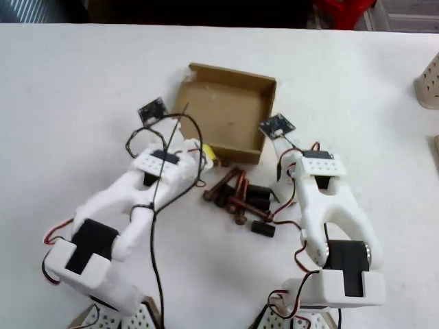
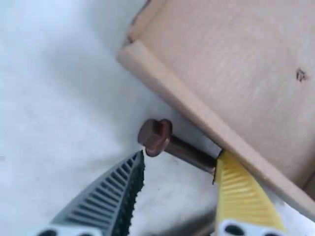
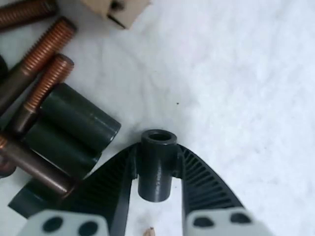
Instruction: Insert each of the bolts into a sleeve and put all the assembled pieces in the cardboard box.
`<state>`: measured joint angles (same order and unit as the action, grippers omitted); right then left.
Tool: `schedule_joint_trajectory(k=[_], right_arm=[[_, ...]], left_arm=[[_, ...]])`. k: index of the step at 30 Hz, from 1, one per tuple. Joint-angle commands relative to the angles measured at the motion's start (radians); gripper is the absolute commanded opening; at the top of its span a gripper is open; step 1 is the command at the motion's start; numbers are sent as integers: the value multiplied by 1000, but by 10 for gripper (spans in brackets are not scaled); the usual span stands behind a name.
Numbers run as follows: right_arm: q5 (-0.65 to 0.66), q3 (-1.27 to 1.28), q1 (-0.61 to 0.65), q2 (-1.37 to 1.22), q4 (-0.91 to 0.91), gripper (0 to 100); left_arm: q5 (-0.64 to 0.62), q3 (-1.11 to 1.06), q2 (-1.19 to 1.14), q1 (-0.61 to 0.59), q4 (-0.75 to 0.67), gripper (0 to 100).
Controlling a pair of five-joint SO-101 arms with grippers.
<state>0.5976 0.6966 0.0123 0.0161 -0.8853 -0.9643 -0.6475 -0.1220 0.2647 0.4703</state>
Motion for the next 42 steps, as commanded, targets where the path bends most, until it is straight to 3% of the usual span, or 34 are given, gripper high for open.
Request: schedule_joint_trajectory(k=[1,9,15,24,33,35,38,42], right_arm=[[12,-20,-10,25,-2,17],[12,-20,-8,25,-2,17],[37,-18,5,25,-5,17],[75,-8,7,25,-7,17],[81,-8,7,25,-7,17],[81,-8,7,25,-7,17],[81,-8,8,25,-7,17],[81,-8,8,25,-7,17]], left_arm=[[-11,38,5,-22,-18,260],[-3,38,4,10,38,248],[-3,48,4,-2,28,122],[-3,48,-35,-5,-5,211],[-48,48,-36,-67,9,208],[-46,58,-38,-56,32,167],[2,78,-44,-51,60,26],[28,68,-44,-31,69,61]])
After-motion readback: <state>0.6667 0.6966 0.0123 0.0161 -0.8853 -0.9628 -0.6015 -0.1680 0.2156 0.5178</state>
